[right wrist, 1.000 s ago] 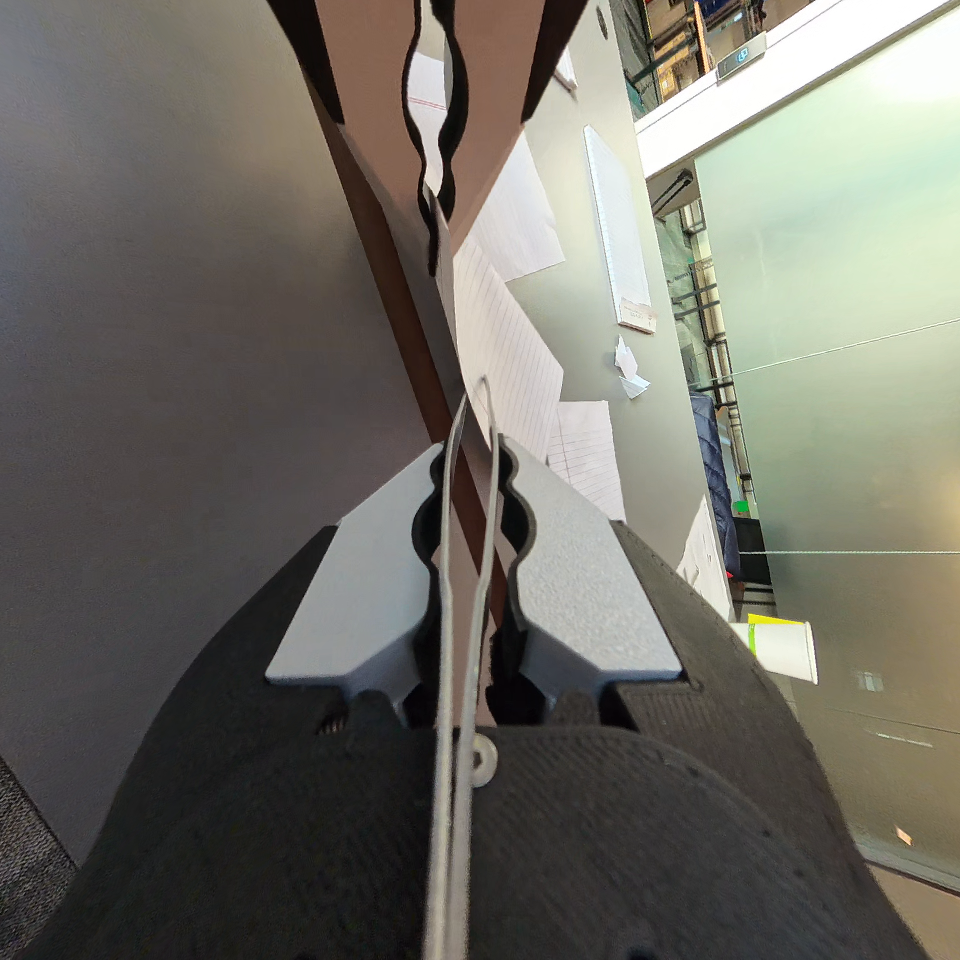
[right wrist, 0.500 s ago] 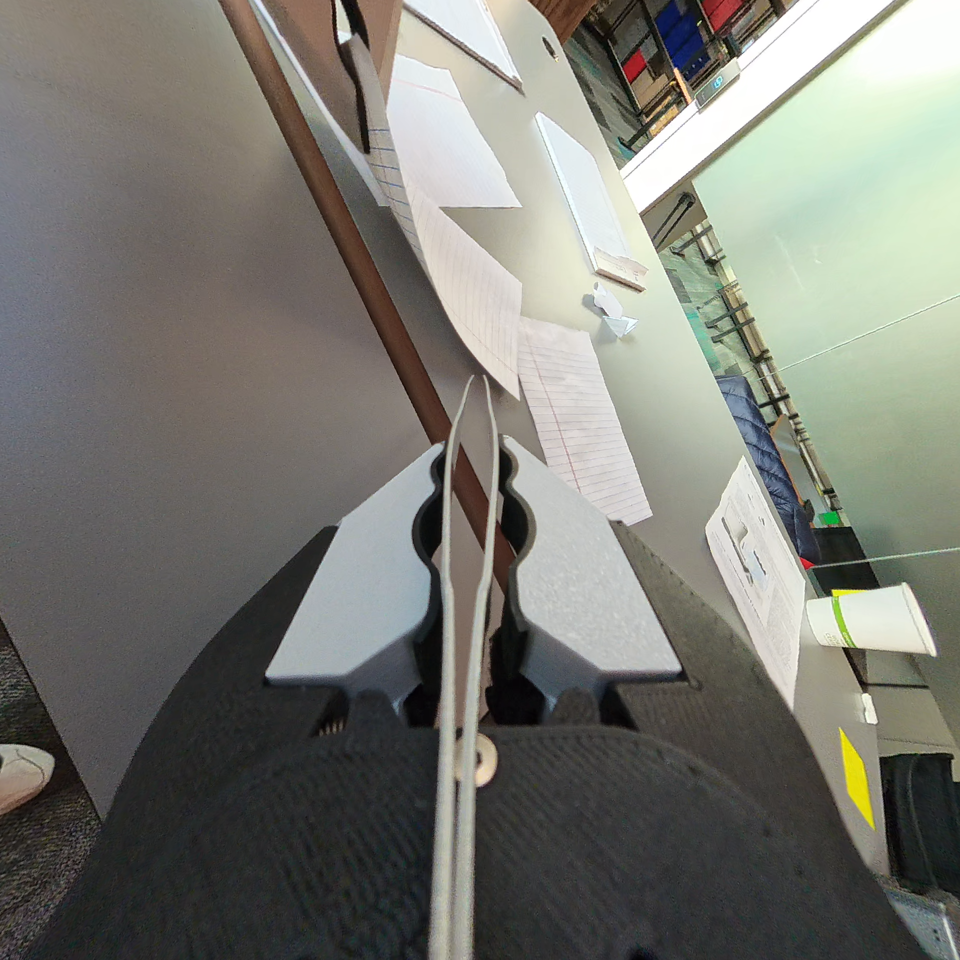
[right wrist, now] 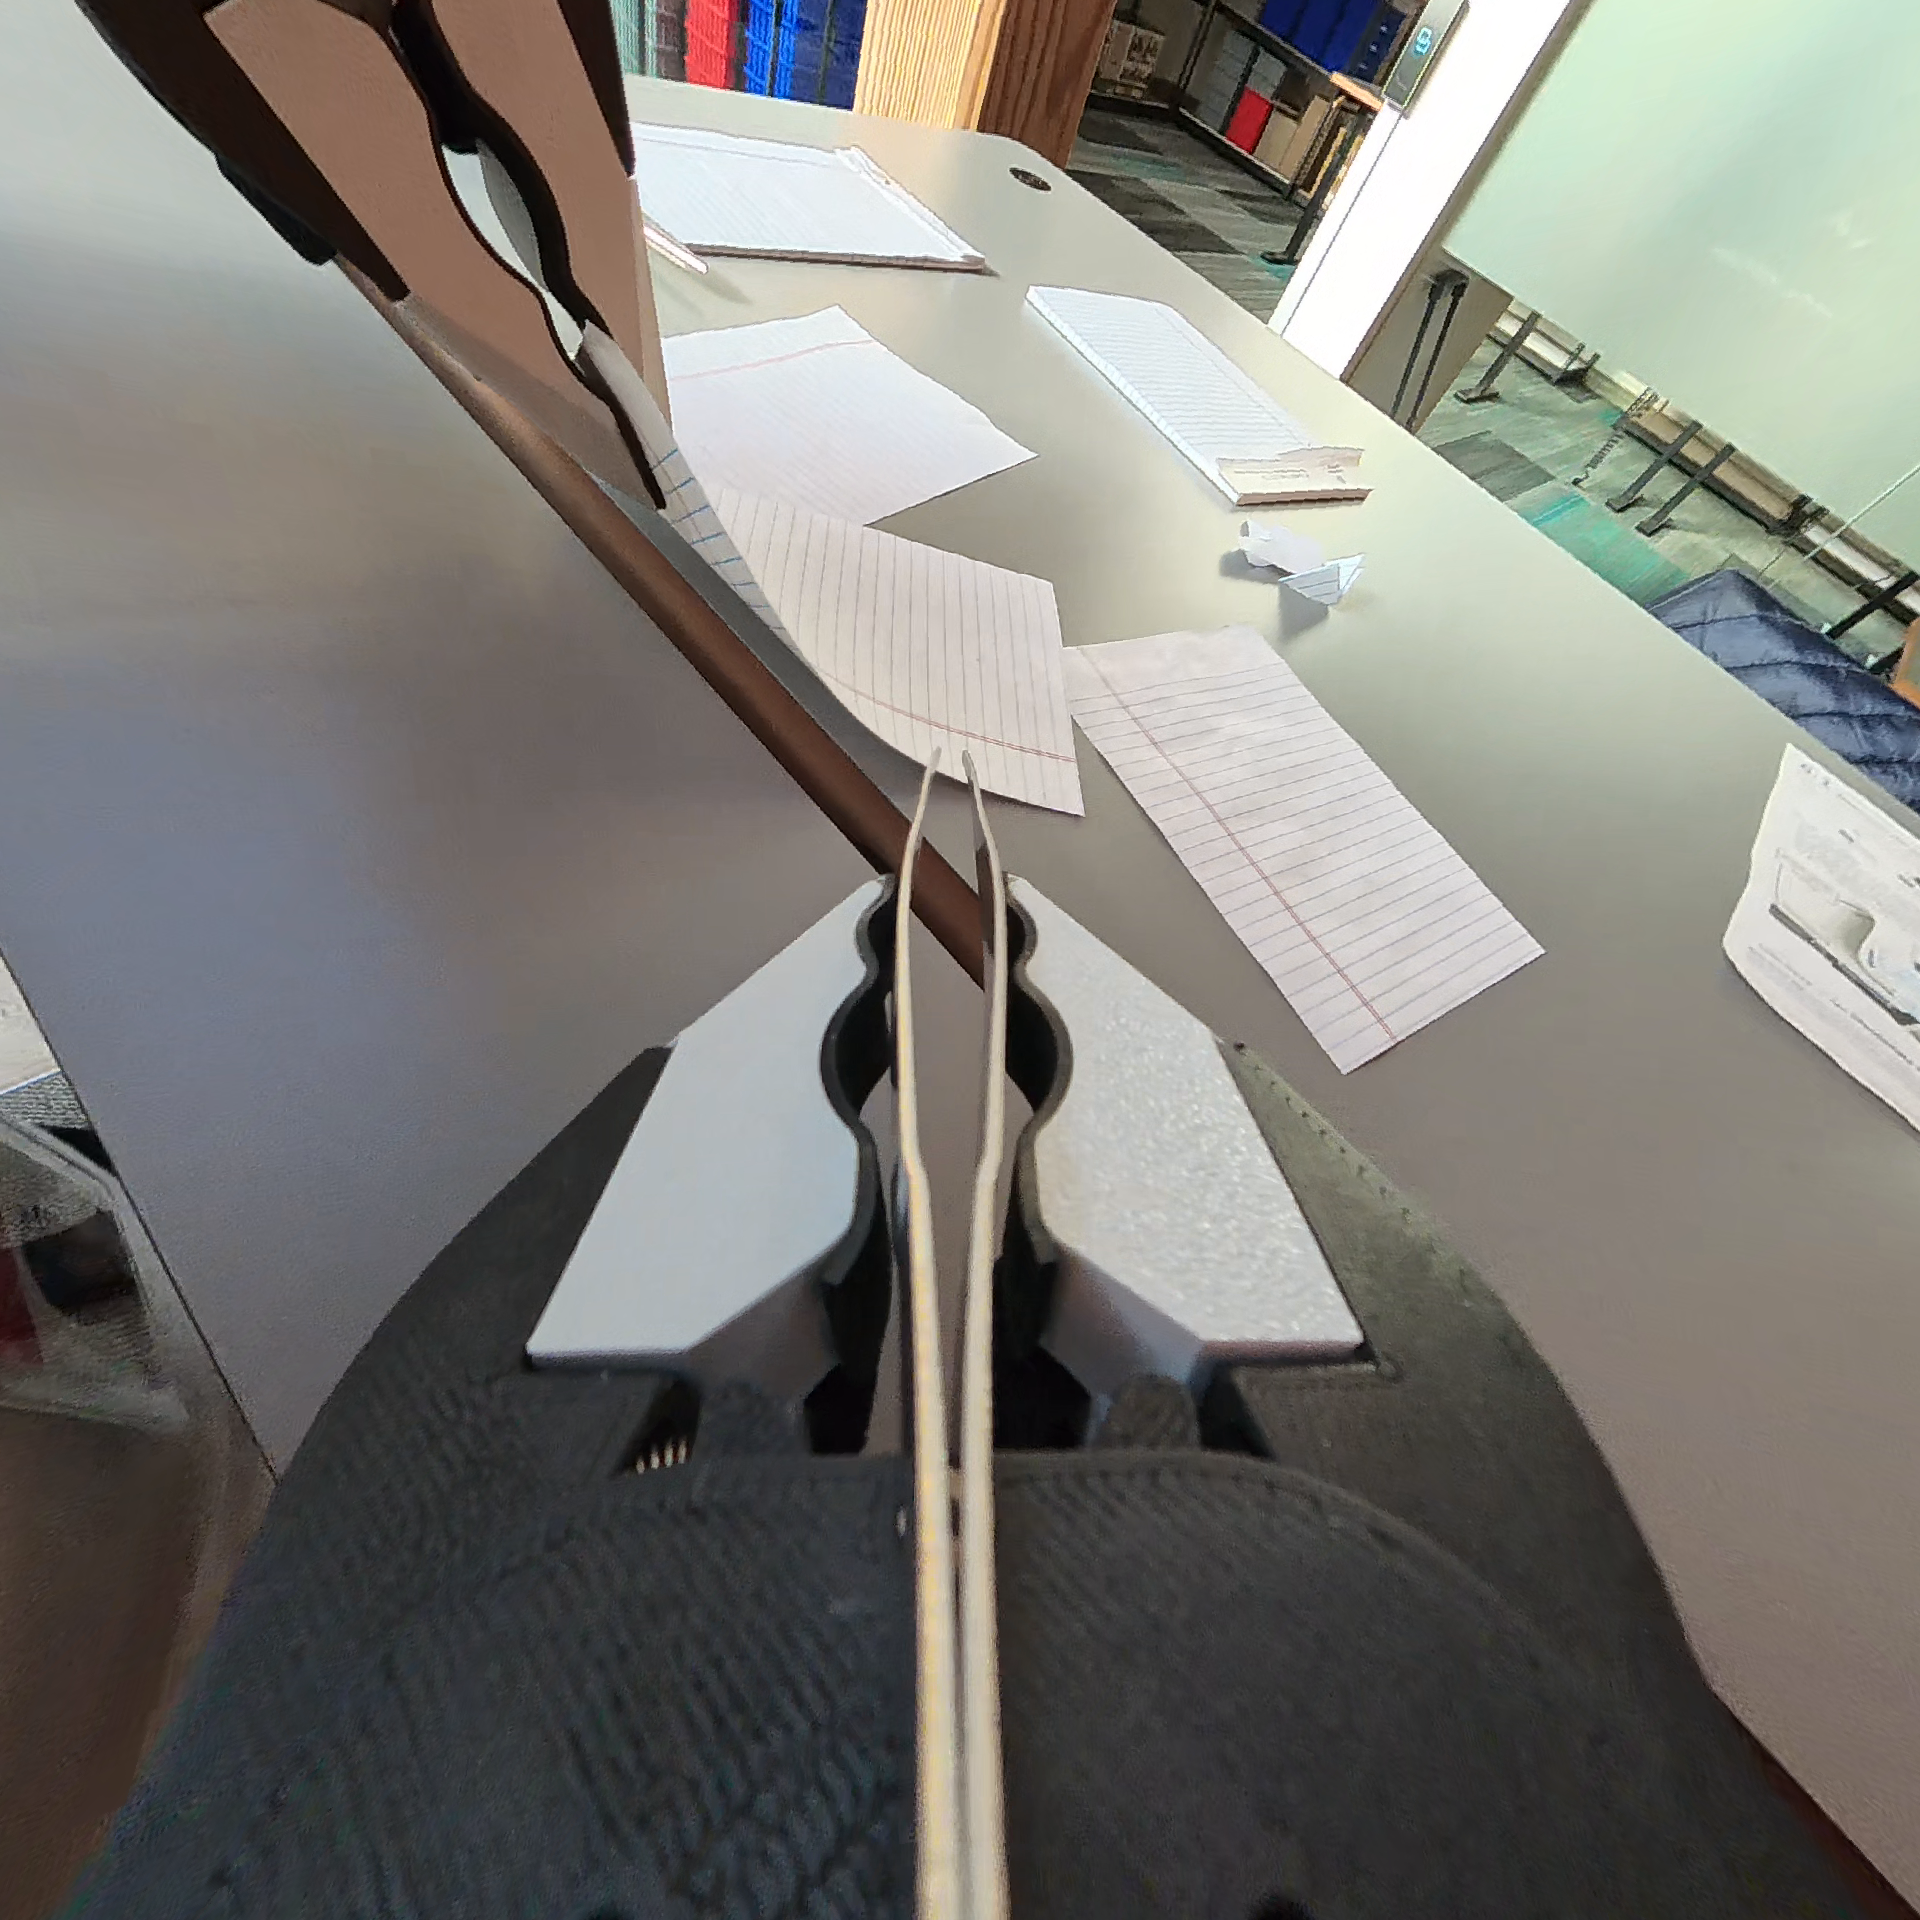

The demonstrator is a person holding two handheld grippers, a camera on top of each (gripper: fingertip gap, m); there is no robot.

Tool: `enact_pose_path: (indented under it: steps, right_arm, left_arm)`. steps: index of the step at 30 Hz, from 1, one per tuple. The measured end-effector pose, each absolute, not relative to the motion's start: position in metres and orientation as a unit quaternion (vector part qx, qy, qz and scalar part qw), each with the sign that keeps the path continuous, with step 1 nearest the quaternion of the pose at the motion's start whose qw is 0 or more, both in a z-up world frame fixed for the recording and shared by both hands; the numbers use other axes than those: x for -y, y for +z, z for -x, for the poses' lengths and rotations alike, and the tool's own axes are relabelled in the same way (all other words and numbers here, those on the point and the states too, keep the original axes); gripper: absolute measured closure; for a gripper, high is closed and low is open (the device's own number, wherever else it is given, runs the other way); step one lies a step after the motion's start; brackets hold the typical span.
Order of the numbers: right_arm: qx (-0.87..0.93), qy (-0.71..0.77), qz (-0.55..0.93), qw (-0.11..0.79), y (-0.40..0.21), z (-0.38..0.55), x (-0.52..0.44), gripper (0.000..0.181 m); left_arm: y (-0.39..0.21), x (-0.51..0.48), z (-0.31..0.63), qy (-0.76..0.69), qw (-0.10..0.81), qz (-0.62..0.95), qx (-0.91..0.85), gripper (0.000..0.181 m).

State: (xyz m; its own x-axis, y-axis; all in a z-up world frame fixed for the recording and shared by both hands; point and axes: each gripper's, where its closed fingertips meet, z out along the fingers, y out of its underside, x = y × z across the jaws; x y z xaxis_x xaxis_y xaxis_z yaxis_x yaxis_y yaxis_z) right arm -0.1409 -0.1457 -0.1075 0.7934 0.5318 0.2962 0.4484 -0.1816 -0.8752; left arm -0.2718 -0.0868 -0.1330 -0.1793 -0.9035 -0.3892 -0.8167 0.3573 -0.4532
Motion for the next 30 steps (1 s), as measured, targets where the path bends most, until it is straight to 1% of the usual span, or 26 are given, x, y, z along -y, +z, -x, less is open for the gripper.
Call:
enact_pose_path:
  steps: [2, 6, 12, 14, 16, 22, 25, 26, 28, 30]
  right_arm:
    - [0.313, 0.032, 0.771, 0.554, -0.108, 0.139, 0.144, 0.168]
    - [0.320, 0.018, 0.763, 0.561, -0.105, 0.138, 0.142, 0.170]
    - [0.329, 0.030, 0.773, 0.542, -0.118, 0.144, 0.139, 0.164]
    - [0.320, 0.053, 0.774, 0.544, -0.117, 0.147, 0.140, 0.169]
    - [0.305, 0.077, 0.773, 0.551, -0.113, 0.149, 0.140, 0.169]
    - [0.244, 0.158, 0.767, 0.573, -0.095, 0.142, 0.138, 0.169]
    - [0.227, 0.219, 0.756, 0.573, -0.088, 0.143, 0.141, 0.164]
    - [0.216, 0.228, 0.752, 0.579, -0.085, 0.141, 0.141, 0.164]
    - [0.212, 0.246, 0.749, 0.578, -0.083, 0.141, 0.144, 0.168]
    - [0.208, 0.236, 0.750, 0.582, -0.084, 0.137, 0.144, 0.169]
  left_arm:
    - [-0.134, 0.086, 0.272, -0.072, 0.306, 0.563, -0.764, 0.181]
    - [-0.135, 0.084, 0.273, -0.074, 0.305, 0.565, -0.763, 0.181]
    - [-0.136, 0.080, 0.277, -0.078, 0.304, 0.568, -0.761, 0.181]
    - [-0.137, 0.080, 0.278, -0.080, 0.303, 0.568, -0.761, 0.181]
    - [-0.139, 0.081, 0.279, -0.085, 0.302, 0.570, -0.759, 0.181]
    - [-0.143, 0.083, 0.279, -0.098, 0.301, 0.573, -0.756, 0.181]
    - [-0.142, 0.083, 0.279, -0.103, 0.300, 0.576, -0.753, 0.181]
    - [-0.141, 0.082, 0.278, -0.103, 0.301, 0.576, -0.752, 0.181]
    - [-0.139, 0.081, 0.278, -0.103, 0.304, 0.577, -0.751, 0.181]
    - [-0.137, 0.081, 0.277, -0.105, 0.306, 0.578, -0.749, 0.181]
